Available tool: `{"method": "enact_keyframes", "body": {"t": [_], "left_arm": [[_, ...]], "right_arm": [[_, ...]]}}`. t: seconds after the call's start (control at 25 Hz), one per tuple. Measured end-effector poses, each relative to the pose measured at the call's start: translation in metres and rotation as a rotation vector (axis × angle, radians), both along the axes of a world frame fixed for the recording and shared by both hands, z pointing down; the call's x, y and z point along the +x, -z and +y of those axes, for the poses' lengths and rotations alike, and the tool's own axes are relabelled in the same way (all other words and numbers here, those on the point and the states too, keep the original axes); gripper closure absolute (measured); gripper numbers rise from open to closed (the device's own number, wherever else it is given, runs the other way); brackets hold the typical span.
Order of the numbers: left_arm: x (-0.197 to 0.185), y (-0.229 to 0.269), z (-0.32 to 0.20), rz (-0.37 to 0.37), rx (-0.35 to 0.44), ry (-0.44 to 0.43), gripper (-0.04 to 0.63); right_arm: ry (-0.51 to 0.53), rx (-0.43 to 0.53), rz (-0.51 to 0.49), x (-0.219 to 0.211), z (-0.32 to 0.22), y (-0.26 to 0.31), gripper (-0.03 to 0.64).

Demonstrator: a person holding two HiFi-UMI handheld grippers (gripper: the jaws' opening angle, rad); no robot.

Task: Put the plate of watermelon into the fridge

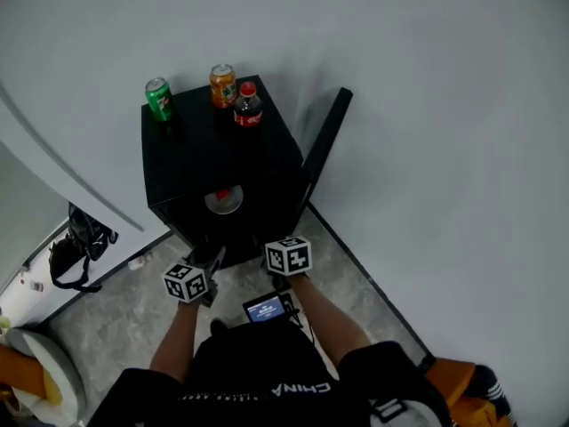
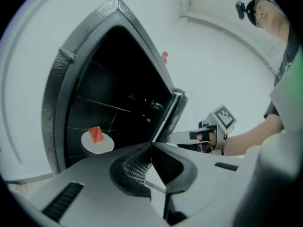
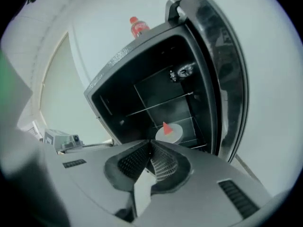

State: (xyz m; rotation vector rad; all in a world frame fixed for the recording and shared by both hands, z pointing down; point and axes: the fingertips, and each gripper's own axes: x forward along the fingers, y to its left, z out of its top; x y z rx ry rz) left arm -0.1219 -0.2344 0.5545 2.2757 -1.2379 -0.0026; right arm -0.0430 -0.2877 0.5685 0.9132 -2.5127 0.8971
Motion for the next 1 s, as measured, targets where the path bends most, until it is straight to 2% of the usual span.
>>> {"method": "enact_keyframes", "body": {"t": [0.16, 0.32, 0.56, 0.8, 1.0], "left_arm": [[-0.001, 0.003, 0.003, 0.045, 0.000, 0.011, 0.581], [0.002, 0.011, -0.006, 0.032, 0.015, -0.015, 0.581], [0.020, 0.008, 0.007, 0.027, -0.003, -0.059, 0.581], [0.027, 0.006, 0.021, 0.060, -0.015, -0.001, 0.583], [0.038, -0.009, 0.046, 0.115, -0.051, 0.100, 0.583]], "right_arm": [[-0.011, 0.010, -0.007, -0.006, 0.003, 0.004, 0.595], [-0.013, 0.042, -0.016, -0.011, -0.002, 0.018, 0.595], [-0.016, 0.017, -0.021, 0.000, 0.012, 0.007, 0.595], [-0.017, -0.009, -0.014, 0.022, 0.025, -0.002, 0.595], [0.011, -0.061, -0.030, 0.046, 0.041, -0.019, 0.595]]}}
